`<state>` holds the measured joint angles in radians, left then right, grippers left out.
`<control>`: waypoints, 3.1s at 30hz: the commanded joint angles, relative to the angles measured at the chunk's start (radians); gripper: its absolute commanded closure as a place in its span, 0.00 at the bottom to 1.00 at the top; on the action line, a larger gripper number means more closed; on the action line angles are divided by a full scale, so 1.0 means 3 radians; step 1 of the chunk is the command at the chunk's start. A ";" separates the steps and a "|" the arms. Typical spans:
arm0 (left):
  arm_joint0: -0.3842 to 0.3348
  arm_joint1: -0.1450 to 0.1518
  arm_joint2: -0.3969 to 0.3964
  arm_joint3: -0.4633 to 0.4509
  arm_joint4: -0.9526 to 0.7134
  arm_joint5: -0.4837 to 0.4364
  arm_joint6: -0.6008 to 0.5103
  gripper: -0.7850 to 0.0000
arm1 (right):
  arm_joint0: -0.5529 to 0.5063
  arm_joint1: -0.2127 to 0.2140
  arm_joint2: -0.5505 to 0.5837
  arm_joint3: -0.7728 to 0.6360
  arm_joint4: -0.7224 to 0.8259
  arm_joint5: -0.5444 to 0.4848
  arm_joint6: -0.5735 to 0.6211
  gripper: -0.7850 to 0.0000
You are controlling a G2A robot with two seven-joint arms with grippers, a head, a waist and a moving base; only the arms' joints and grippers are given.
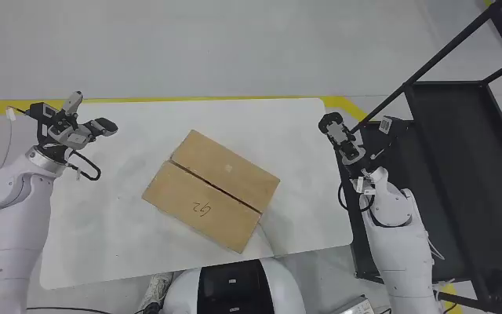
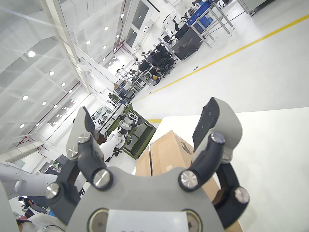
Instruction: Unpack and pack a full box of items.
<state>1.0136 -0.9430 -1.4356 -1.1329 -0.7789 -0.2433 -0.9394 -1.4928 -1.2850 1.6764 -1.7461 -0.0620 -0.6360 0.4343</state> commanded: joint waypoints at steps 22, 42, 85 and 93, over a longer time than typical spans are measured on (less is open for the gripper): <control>-0.0009 -0.0005 0.0075 -0.0063 0.0168 0.0082 -0.0032 0.00 | -0.0072 0.0020 -0.0119 -0.0049 -0.0020 0.0185 0.0312 0.00; -0.1085 -0.0153 0.0790 0.1267 0.0702 -0.0444 -0.1680 0.00 | -0.0645 0.0133 -0.0409 -0.0335 0.0441 0.0907 0.1587 0.00; -0.0025 0.0096 0.0162 0.0033 0.1115 -0.0060 -0.0787 0.00 | 0.0443 0.0127 -0.0971 0.0319 0.0748 0.1864 0.1135 0.00; 0.0094 0.0113 0.0108 -0.0025 0.1104 0.0012 -0.0752 0.00 | 0.0230 0.0205 -0.0815 0.0299 0.0489 0.1802 0.1412 0.00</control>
<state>1.0413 -0.9084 -1.4069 -1.1374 -0.4506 -0.2420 -1.1673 -1.4145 -1.2256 1.4326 -1.6566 0.0928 -0.0938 0.8496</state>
